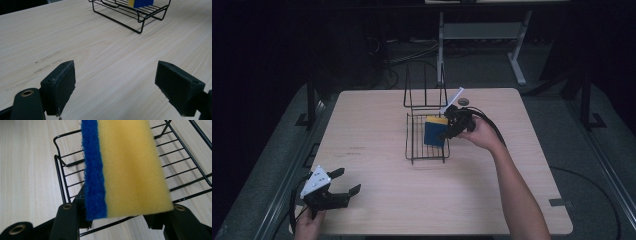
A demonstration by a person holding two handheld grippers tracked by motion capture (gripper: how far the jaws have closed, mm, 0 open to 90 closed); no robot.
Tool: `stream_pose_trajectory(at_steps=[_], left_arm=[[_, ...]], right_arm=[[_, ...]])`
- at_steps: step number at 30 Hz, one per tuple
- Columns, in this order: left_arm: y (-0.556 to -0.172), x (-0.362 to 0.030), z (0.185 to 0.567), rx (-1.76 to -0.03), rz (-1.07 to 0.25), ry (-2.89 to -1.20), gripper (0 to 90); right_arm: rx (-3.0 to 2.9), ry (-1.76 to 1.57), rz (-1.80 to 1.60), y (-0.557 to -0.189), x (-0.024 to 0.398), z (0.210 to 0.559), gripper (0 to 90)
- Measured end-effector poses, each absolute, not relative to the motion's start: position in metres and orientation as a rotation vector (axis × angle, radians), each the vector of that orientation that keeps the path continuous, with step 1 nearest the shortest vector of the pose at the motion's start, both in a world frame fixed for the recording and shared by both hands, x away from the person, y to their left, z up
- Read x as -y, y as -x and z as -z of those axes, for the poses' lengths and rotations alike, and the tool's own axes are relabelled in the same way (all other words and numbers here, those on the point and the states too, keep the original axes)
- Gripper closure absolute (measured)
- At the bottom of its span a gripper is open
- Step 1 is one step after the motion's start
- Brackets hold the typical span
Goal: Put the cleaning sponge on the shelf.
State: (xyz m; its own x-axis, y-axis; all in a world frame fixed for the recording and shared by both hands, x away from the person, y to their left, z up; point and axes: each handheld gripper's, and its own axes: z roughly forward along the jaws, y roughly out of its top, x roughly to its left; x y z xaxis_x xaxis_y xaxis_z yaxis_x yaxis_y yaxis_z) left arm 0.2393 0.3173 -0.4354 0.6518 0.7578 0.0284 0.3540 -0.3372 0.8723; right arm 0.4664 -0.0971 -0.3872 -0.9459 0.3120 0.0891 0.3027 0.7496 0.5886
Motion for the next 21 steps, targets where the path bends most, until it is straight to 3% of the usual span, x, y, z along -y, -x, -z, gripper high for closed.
stream_pose_trajectory(at_steps=[21], left_arm=[[-0.2399,-0.3164,0.4355,-0.871,-0.547,-1.942,16.2]], right_arm=[[-2.922,-0.511,-1.002,-0.4613,0.1021,0.3861,42.5]])
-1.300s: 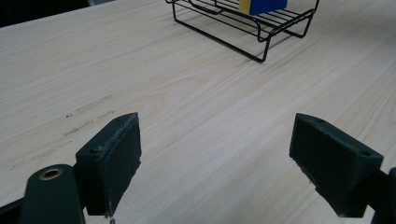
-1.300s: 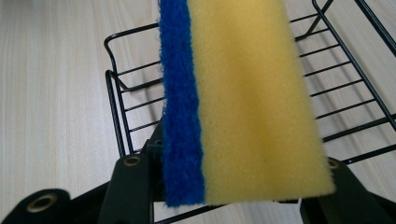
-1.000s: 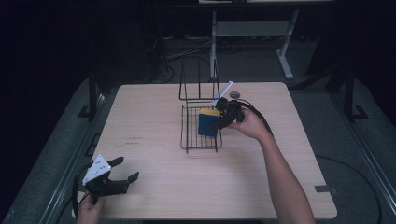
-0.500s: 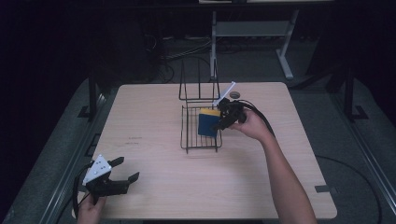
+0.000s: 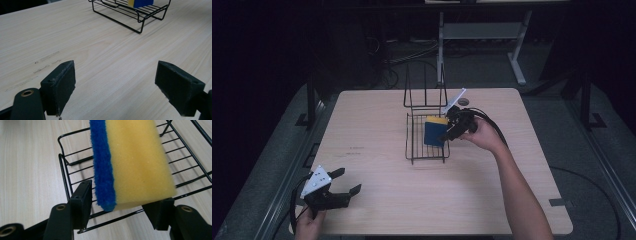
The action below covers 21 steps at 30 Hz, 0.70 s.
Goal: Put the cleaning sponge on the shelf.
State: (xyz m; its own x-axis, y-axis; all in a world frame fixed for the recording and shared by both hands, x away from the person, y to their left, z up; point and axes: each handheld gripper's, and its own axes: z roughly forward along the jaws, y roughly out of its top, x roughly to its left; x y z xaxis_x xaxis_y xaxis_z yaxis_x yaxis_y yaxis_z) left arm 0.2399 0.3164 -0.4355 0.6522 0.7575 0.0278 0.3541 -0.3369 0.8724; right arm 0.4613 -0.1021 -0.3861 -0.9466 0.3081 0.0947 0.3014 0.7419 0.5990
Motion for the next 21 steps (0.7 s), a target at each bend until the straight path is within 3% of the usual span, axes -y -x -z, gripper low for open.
stream_pose_trajectory(at_steps=[14,21], left_arm=[[-0.2400,-0.3155,0.4349,-0.872,-0.551,-1.938,16.2],[-0.2401,-0.3159,0.4350,-0.874,-0.549,-1.939,16.2]], right_arm=[[-2.926,-0.520,-1.011,-0.4595,0.1039,0.3851,37.9],[-2.911,-0.523,-1.005,-0.4586,0.1064,0.3831,31.2]])
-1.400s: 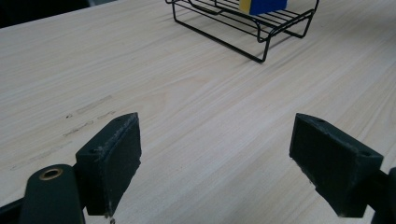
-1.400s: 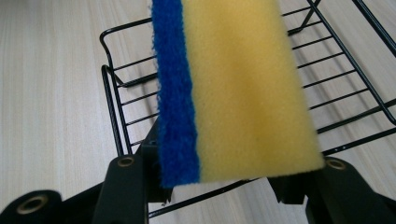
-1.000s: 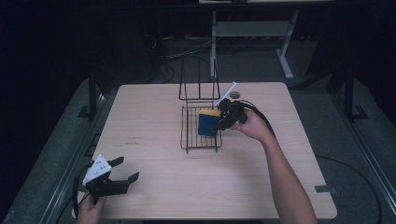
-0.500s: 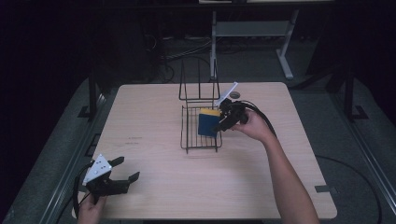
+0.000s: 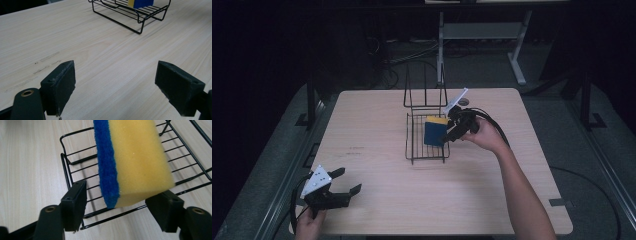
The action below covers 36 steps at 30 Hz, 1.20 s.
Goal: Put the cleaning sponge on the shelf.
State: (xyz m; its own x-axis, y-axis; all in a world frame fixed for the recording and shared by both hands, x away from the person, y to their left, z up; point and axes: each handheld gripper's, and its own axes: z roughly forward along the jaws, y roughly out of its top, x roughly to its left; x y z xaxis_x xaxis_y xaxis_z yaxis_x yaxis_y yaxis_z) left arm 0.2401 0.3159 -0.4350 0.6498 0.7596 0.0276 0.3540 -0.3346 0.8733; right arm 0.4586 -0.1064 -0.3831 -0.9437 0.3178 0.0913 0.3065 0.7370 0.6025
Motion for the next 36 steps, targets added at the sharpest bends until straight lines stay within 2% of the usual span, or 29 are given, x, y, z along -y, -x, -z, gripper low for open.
stream_pose_trajectory(at_steps=[3,15,36], left_arm=[[-0.240,-0.316,0.435,-0.874,-0.548,-1.937,16.2],[-0.240,-0.315,0.435,-0.873,-0.545,-1.941,16.2],[-0.238,-0.316,0.435,-0.871,-0.551,-1.940,16.2]], right_arm=[[-2.913,-0.535,-1.005,-0.458,0.108,0.382,27.8],[-2.893,-0.566,-1.001,-0.450,0.120,0.383,23.6],[-2.880,-0.595,-0.990,-0.434,0.136,0.380,22.5]])
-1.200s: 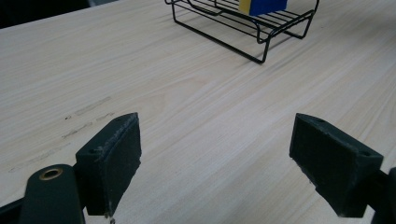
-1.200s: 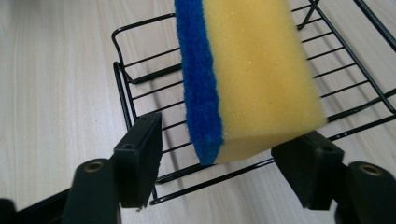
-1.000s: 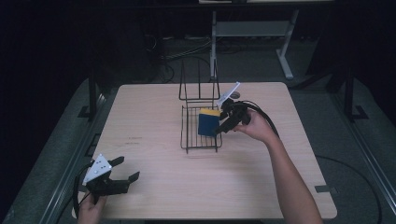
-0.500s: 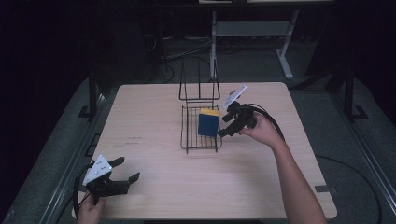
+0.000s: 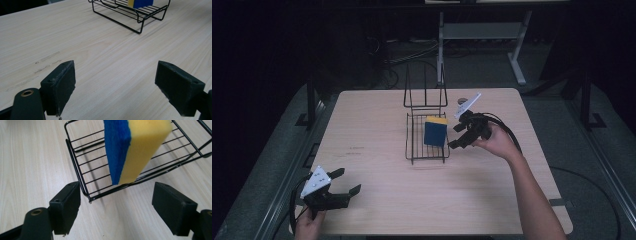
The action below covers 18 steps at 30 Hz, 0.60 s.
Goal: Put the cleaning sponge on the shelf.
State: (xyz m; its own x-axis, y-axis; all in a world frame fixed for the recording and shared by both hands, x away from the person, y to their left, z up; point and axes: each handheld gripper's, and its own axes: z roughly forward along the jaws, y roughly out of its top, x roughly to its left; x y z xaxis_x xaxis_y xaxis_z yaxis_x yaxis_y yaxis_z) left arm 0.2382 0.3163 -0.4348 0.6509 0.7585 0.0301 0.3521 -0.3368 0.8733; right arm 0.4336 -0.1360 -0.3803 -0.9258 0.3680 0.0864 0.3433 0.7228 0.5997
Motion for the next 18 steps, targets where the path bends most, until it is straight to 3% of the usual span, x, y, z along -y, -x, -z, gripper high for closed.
stream_pose_trajectory(at_steps=[18], left_arm=[[-0.239,-0.316,0.435,-0.870,-0.551,-1.941,16.2]], right_arm=[[-2.891,-0.636,-0.956,-0.424,0.150,0.392,21.3]])
